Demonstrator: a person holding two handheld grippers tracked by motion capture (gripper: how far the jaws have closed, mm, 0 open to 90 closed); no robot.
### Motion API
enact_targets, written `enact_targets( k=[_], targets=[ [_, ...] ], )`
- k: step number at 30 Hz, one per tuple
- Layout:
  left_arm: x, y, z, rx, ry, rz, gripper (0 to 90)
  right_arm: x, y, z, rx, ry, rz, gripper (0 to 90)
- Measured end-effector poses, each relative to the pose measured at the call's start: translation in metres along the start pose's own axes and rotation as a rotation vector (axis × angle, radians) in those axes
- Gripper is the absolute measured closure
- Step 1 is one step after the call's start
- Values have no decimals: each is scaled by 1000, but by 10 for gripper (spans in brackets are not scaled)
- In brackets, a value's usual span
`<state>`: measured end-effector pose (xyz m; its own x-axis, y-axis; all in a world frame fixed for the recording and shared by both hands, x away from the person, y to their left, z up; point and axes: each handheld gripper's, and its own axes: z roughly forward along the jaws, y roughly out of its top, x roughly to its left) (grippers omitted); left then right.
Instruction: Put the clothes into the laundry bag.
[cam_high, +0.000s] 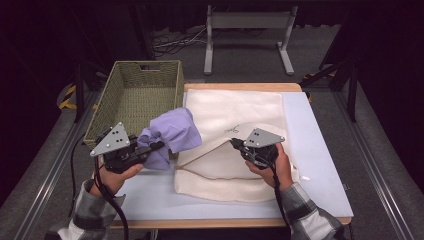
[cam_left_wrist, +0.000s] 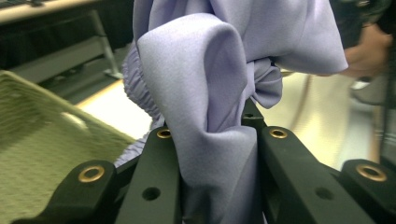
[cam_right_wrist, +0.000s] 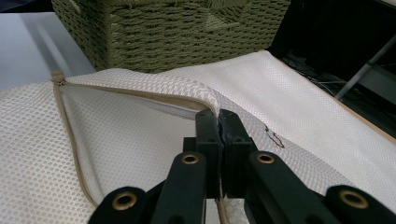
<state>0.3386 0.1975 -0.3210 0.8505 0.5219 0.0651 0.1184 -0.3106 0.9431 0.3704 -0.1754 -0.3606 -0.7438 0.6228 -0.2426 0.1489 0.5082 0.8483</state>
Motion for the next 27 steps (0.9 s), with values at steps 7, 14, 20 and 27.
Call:
enact_targets(
  k=[7, 14, 20, 27],
  targets=[
    [-32, -17, 24, 96, -104, 26, 775, 2, 0, 1, -4, -10, 1, 883],
    [-59, -28, 59, 215, -196, 67, 775, 3, 0, 1, -2, -3, 2, 882],
    [-75, -34, 90, 312, -252, 113, 774, 5, -1, 2, 7, -1, -8, 882],
    [-86, -31, 123, 366, -278, 139, 773, 5, 0, 0, 5, 0, -9, 882]
  ],
)
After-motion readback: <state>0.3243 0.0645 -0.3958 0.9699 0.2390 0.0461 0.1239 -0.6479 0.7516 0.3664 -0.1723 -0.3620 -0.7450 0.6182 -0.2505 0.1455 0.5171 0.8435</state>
